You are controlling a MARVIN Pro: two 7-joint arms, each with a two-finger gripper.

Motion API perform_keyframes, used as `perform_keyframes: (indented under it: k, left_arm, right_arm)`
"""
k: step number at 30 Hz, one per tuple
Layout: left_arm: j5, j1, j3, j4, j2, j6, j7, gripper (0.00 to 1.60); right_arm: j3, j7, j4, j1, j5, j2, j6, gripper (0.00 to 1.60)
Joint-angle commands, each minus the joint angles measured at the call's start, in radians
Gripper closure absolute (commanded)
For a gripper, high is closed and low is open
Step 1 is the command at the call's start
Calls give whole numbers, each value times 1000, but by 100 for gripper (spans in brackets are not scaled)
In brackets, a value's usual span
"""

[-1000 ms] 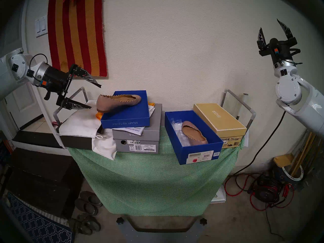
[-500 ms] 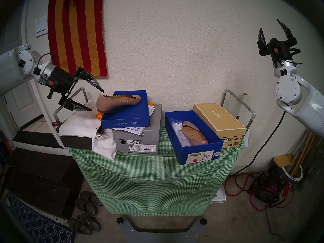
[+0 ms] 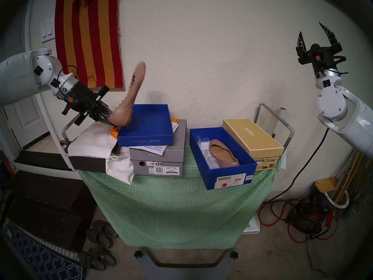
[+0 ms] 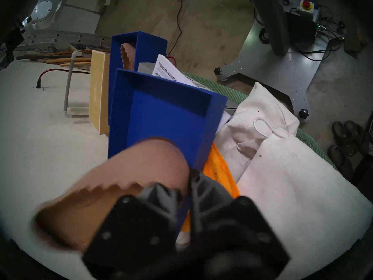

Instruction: Put shoes into shoe box

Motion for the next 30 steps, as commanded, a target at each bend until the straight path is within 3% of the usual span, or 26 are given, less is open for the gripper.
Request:
perform_keyframes:
  k: [1, 8, 21, 30]
  left_arm:
    - [1, -7, 16, 17, -62, 1, -83, 160]
    - [-14, -47, 8, 58, -99, 1, -62, 160]
    - [-82, -156, -124, 125, -189, 1, -18, 160]
    - [-182, -148, -208, 104, -257, 1, 5, 160]
  right_arm:
    - [2, 2, 3, 3, -1, 0, -4, 0]
    - [2, 2, 4, 3, -1, 0, -5, 0]
    - [2, 0, 5, 2, -1, 0, -7, 0]
    - [2, 1, 6, 2, -1, -1, -10, 0]
